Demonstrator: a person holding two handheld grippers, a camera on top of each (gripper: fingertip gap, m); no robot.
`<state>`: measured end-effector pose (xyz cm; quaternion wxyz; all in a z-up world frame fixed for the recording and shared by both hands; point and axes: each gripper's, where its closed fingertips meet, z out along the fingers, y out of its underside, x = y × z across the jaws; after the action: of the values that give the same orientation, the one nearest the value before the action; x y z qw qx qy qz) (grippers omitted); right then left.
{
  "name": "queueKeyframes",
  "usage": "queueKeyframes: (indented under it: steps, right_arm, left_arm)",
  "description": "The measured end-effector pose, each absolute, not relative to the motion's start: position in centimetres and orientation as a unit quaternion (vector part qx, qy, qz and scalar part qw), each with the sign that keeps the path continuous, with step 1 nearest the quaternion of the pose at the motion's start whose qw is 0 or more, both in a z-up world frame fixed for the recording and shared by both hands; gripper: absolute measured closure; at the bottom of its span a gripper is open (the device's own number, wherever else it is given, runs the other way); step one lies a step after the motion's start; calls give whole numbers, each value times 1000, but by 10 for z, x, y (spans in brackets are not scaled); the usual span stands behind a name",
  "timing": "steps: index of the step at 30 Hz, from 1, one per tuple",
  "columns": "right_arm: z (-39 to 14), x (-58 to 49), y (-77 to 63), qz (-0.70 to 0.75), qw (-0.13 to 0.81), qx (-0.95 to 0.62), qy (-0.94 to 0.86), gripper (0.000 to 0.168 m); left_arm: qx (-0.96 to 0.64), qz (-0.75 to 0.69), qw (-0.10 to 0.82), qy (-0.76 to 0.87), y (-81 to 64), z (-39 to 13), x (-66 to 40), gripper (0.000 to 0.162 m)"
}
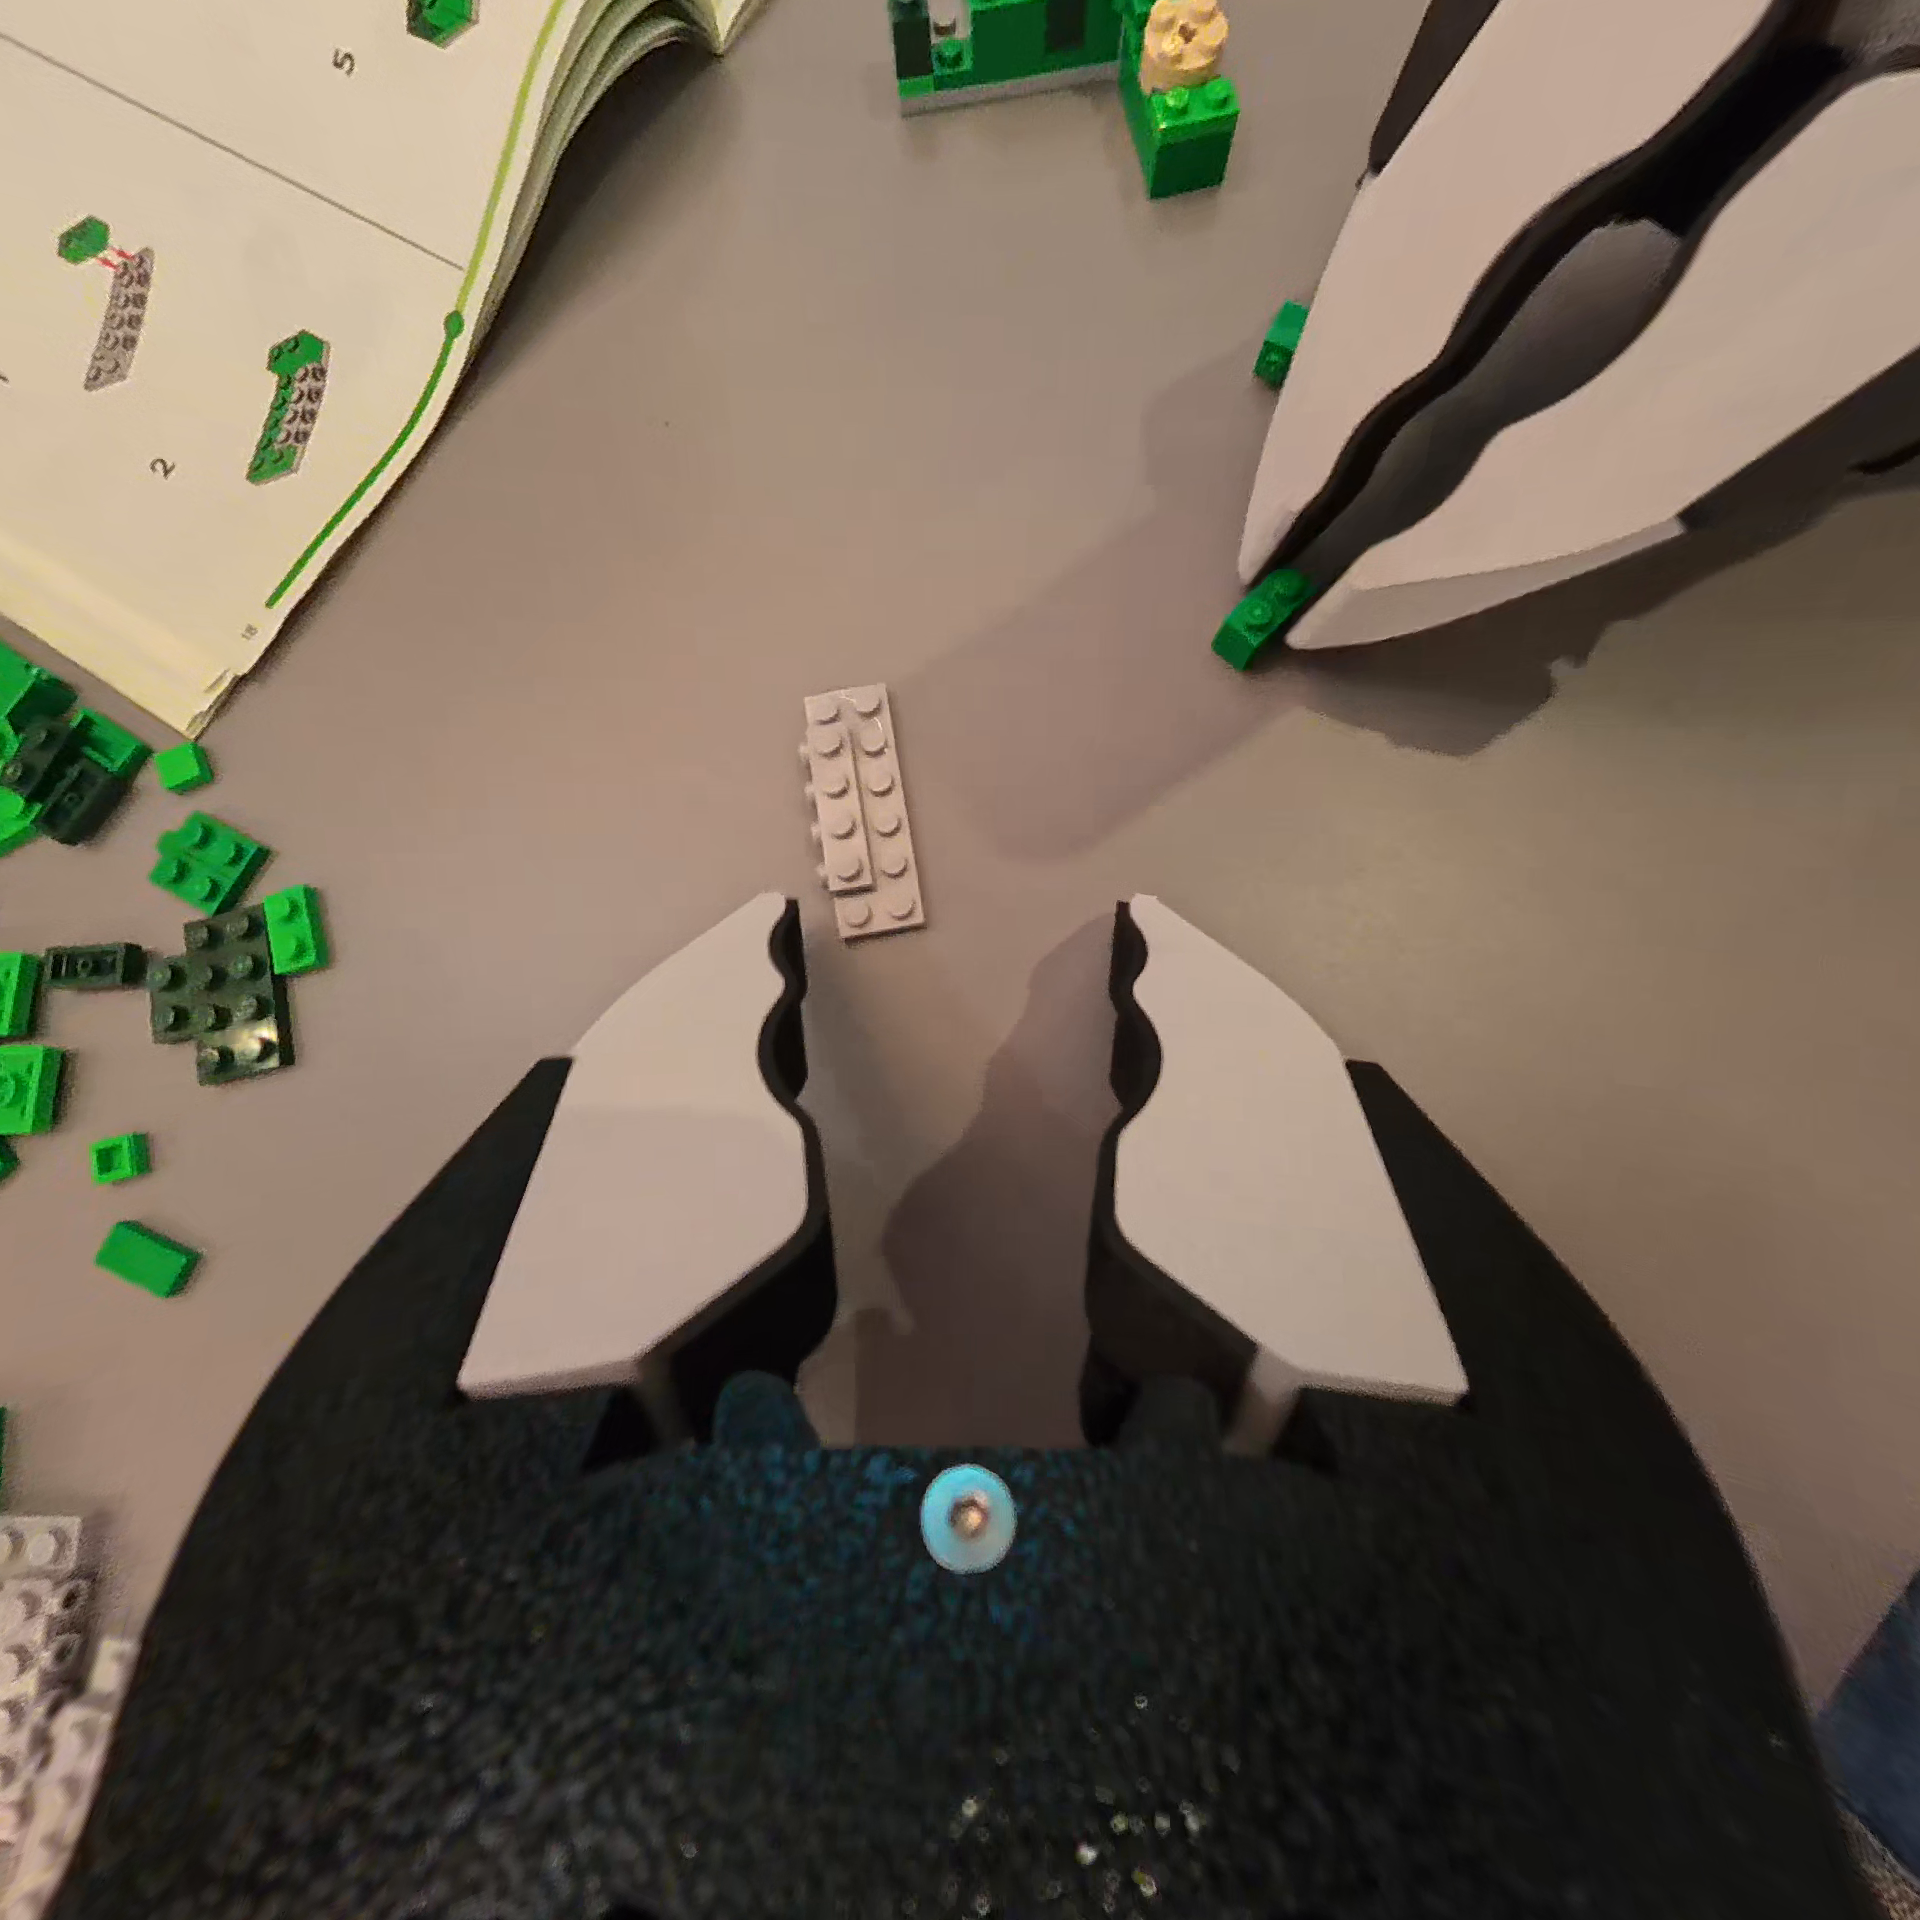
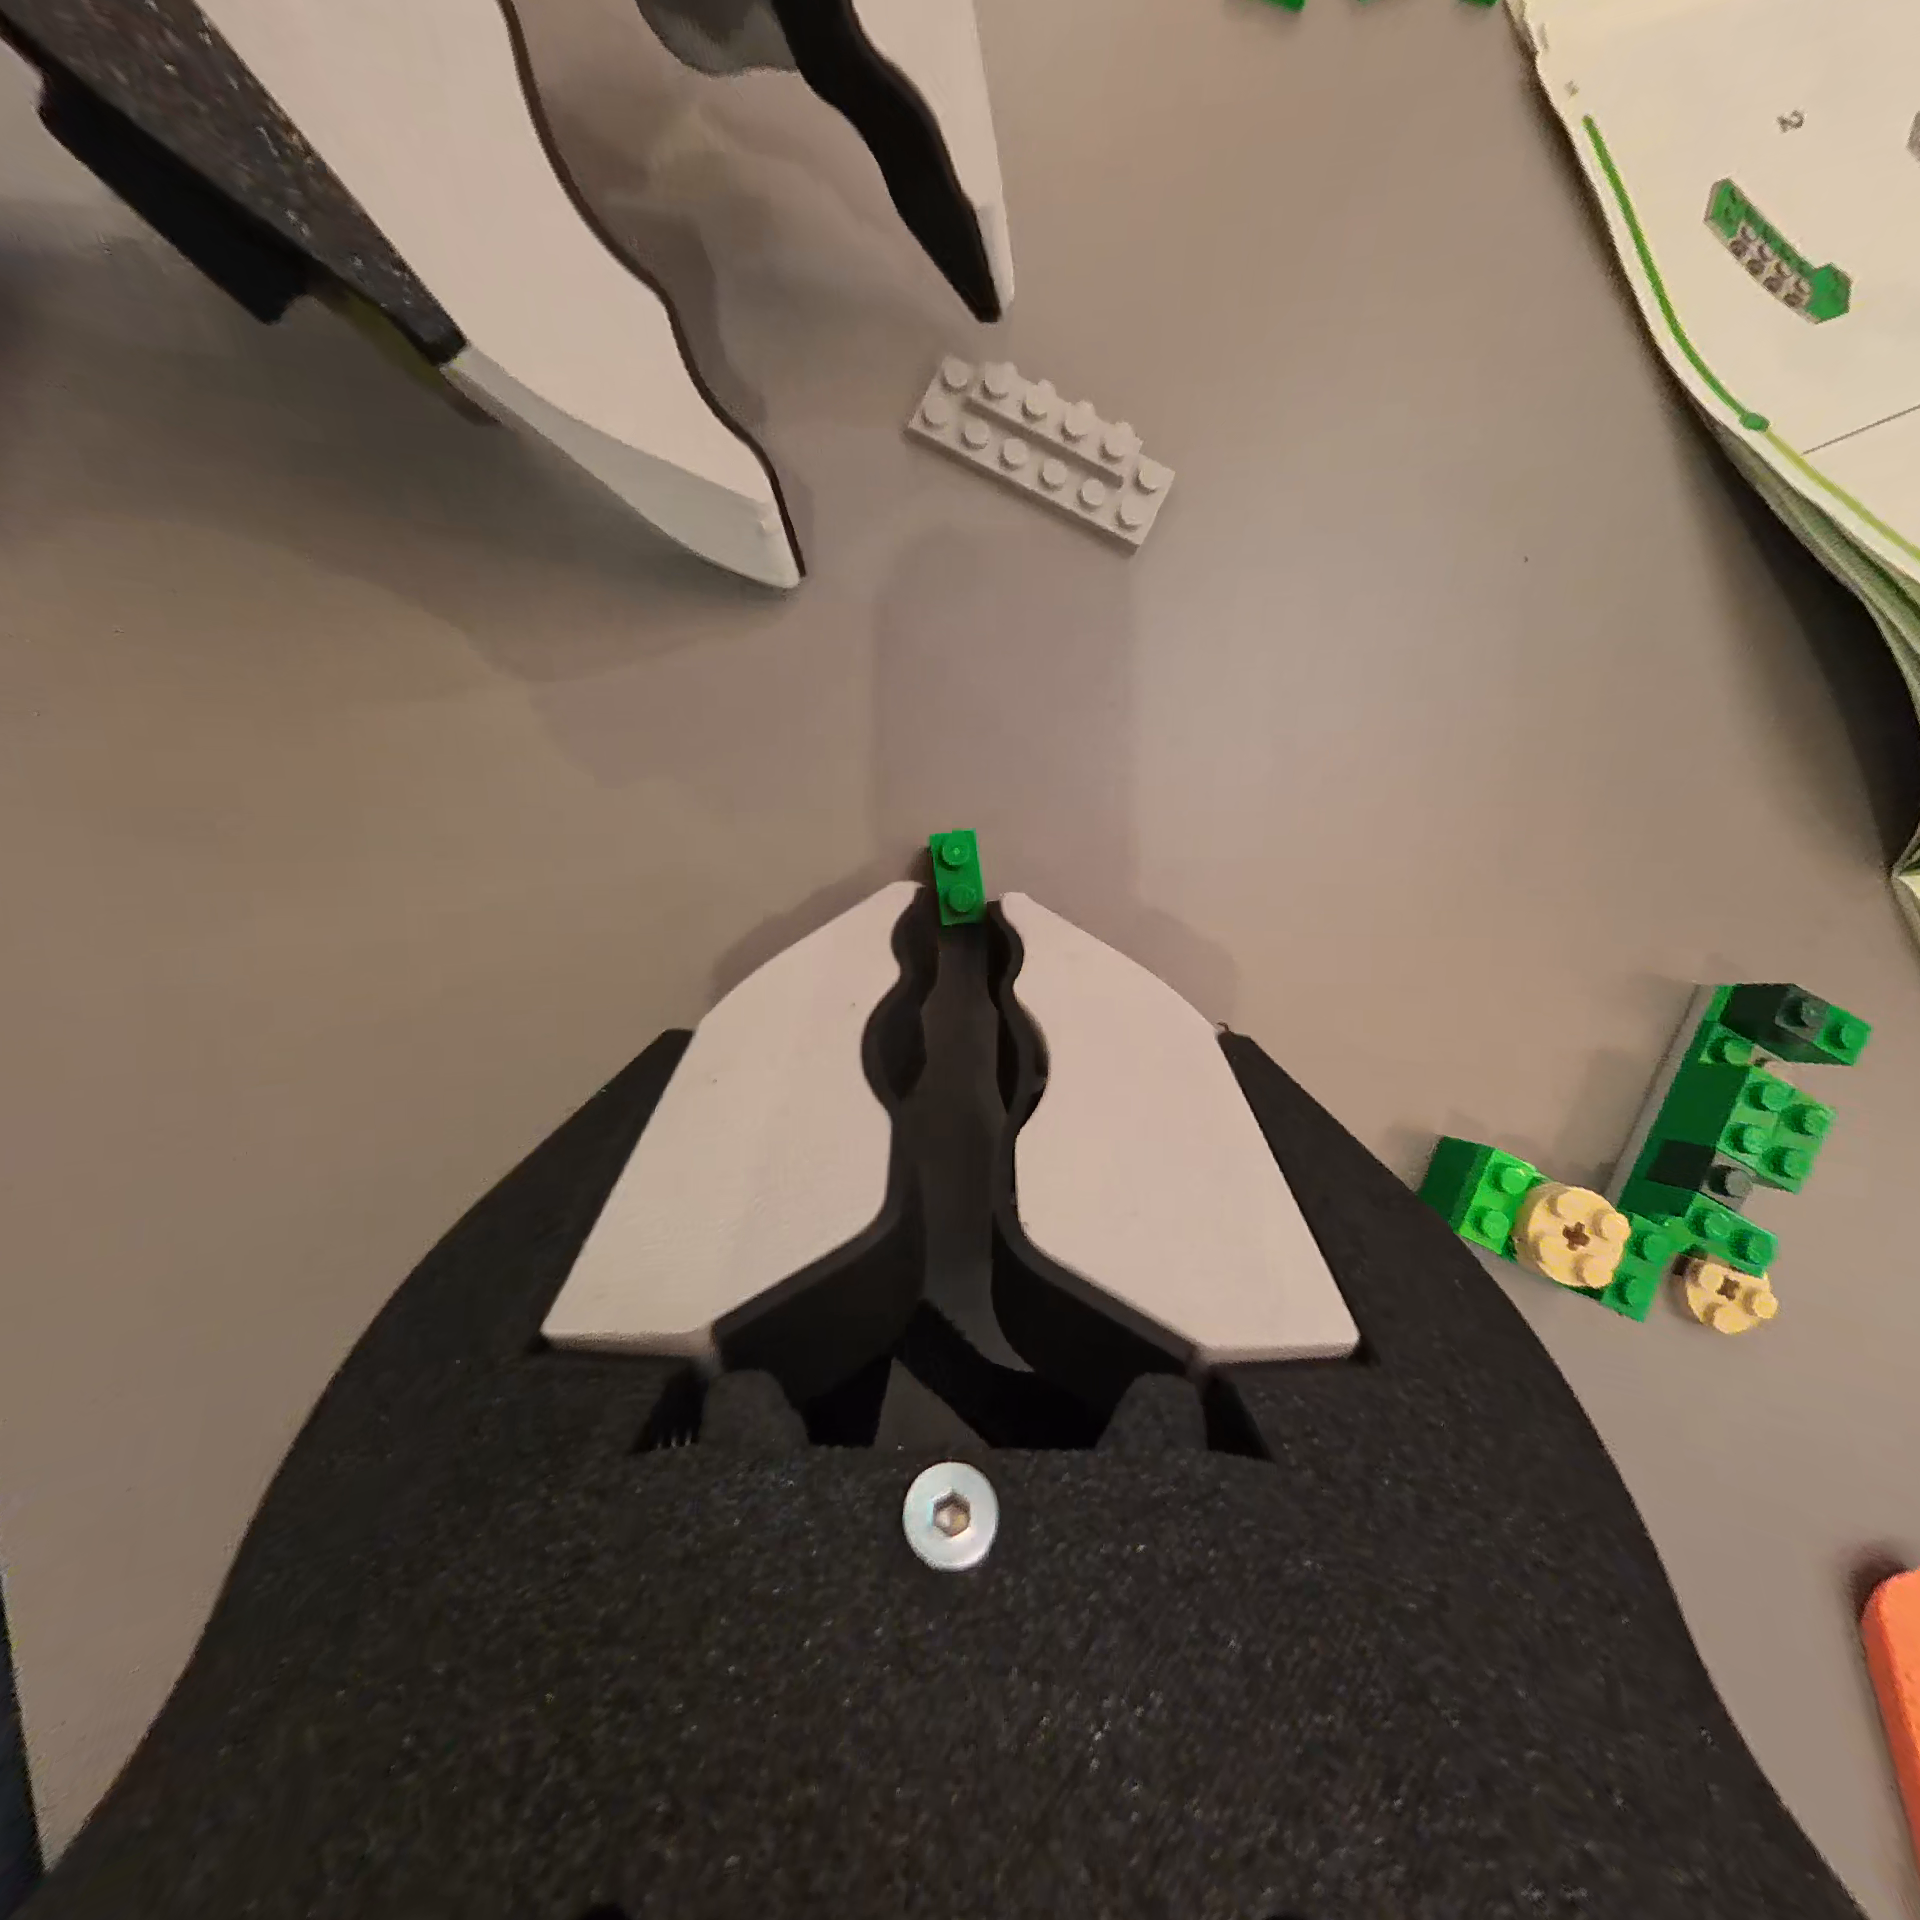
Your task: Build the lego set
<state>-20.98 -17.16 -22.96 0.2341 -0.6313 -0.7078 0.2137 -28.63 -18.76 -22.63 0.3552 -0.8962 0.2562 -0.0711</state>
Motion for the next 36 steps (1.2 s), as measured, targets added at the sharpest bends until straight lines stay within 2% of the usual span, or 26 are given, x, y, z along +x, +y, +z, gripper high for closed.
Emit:
queueKeyframes:
  steps: [1,12,17,23,26,36]
  right_arm:
    - [-230,-210,-172,214,231,-633,-707,160]
    - [-200,-234,-145,266,275,-619,-686,160]
    - [-195,-259,-135,296,255,-581,-714,160]
    - [-192,-272,-119,260,286,-591,-708,160]
    - [-188,-264,-120,263,301,-596,-697,160]
    - [-179,-225,-119,268,332,-614,-664,160]
  left_arm:
    - [-897,-72,356,250,-188,-227,-286,104]
    - [-884,-149,363,253,-196,-224,-255,100]
    - [-868,-119,421,234,-180,-206,-279,118]
    - [-892,-67,419,156,-165,-210,-284,108]
    - [-907,-31,397,138,-161,-224,-283,108]
    - [-918,-15,372,135,-161,-228,-269,138]
